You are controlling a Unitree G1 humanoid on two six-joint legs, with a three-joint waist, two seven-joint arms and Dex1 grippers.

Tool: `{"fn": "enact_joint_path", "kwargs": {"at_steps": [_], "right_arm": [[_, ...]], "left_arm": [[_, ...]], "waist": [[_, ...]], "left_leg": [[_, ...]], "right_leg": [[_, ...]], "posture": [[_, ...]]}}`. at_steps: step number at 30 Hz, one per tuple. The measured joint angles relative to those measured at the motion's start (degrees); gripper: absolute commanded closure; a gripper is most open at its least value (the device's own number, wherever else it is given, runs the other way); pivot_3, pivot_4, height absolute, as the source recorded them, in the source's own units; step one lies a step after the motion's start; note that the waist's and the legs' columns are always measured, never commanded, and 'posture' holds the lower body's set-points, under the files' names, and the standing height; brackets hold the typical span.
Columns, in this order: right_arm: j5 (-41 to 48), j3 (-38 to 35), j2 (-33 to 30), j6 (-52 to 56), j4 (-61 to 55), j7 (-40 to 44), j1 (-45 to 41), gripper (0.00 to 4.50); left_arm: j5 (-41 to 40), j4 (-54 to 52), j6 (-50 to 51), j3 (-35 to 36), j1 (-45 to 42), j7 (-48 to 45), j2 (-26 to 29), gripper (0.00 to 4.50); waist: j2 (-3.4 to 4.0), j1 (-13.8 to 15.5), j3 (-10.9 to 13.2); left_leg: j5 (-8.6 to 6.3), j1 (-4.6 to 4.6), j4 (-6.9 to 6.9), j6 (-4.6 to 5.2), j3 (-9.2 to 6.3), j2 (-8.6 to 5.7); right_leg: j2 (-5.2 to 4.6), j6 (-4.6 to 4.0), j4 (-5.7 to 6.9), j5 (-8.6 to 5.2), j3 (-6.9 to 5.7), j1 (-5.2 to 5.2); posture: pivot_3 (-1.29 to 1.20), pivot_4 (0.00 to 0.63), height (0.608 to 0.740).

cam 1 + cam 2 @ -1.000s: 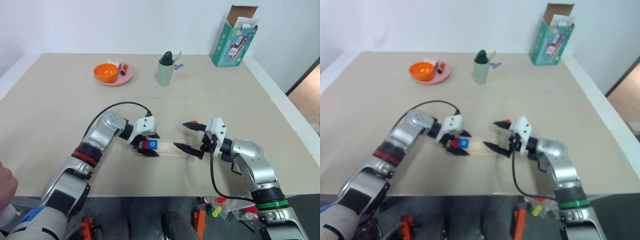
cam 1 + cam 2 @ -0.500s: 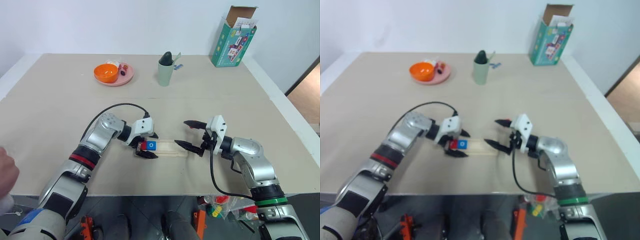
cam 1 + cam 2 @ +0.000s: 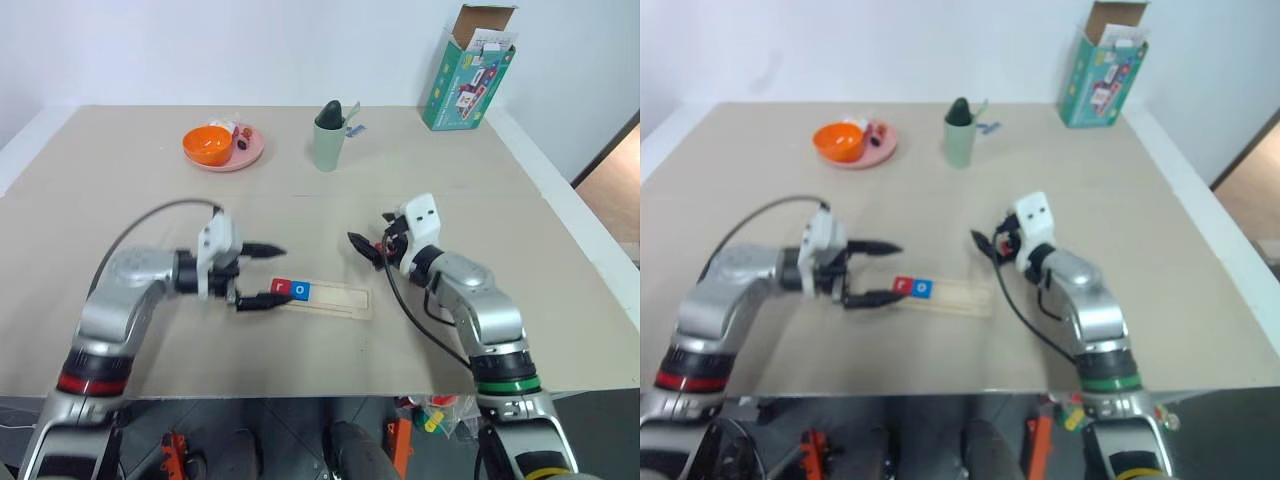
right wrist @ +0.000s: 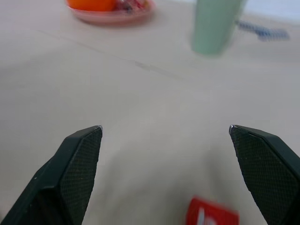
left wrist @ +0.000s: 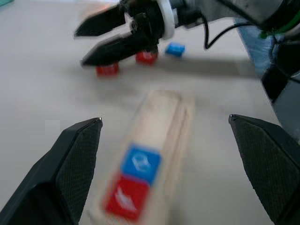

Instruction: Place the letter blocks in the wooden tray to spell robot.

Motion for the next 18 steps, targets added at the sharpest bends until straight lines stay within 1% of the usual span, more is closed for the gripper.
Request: {"fn": "enact_joint_path", "kwargs": {"at_steps": [2,4,5,9,13,18], "right_arm": [[-1.22,-0.24,0.64,1.94,-0.3,-3.1,0.56,0.0],[-2.0,-0.29,1.44,3.19,-1.73,-5.28,0.66,0.0],[-2.32,-0.36,1.83,3.83,-2.38,-6.32,0.75,0.0],[-2.69,-0.9,3.39,6.34,-2.91,-9.53,1.78,0.0],[-2.43,-2.01,4.99,8.8,-2.91,-11.78,2.13,0.0],[-1.72,-4.76,7.93,11.79,-2.83,-14.27,2.08,0.0]], "left_arm": [[-0.82,-3.4,-1.08,1.06,2.7,2.69,-0.88,0.01],[-1.46,-7.12,-2.12,1.76,5.26,5.0,-1.12,0.01],[-1.95,-8.72,-2.28,1.78,6.79,5.95,-1.34,0.01],[-2.92,-11.34,-2.19,1.43,10.82,9.05,-1.76,0.01],[-3.56,-12.69,-2.2,1.39,11.46,11.05,-1.72,0.01],[-4.14,-13.07,-2.22,1.04,12.32,11.78,-1.33,0.01]], "waist": [[0.0,0.47,0.0],[0.0,0.43,0.0],[0.0,0.32,0.0],[0.0,0.2,0.0],[0.0,0.15,0.0],[0.0,0.08,0.0]], "left_leg": [[0.09,-0.12,0.08,-0.15,-0.04,-0.1],[0.14,-0.07,0.13,-0.22,0.05,-0.14],[0.15,0.02,0.15,-0.24,0.11,-0.15],[0.31,0.17,0.16,-0.23,0.13,-0.14],[0.43,0.2,0.13,-0.21,0.11,-0.07],[0.43,0.21,0.07,-0.2,0.11,-0.01]], "right_leg": [[-0.11,0.11,-0.02,0.04,-0.12,0.0],[-0.15,0.57,-0.1,-0.04,0.01,0.06],[-0.15,0.62,-0.12,0.01,0.08,0.13],[-0.11,0.51,-0.12,0.1,0.13,0.22],[0.02,0.32,-0.11,0.21,0.13,0.19],[0.09,0.38,-0.11,0.27,0.13,0.15]], "posture": [[0.0,0.15,0.74],[0.0,0.15,0.74],[0.0,0.15,0.74],[0.0,0.15,0.74],[0.0,0.15,0.74],[0.0,0.15,0.74]]}}
